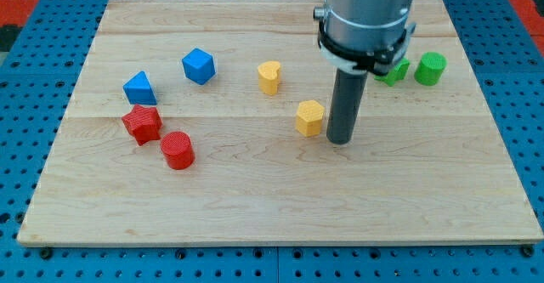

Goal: Separate the green star from the green circle

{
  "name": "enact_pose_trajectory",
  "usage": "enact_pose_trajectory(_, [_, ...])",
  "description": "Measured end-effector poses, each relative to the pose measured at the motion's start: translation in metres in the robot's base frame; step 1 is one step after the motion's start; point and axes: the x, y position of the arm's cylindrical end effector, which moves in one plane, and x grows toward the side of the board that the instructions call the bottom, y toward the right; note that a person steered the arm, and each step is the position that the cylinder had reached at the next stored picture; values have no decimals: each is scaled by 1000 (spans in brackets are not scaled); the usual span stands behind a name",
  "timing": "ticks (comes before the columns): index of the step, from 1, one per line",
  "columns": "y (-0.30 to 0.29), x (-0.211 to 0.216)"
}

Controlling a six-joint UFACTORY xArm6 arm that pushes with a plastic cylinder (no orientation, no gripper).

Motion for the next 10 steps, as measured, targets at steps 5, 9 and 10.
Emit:
enact_pose_trajectory(5, [109,-37])
enact_pose_trajectory(9, [209,-146])
enact_pose_trajectory(10, [159,-156])
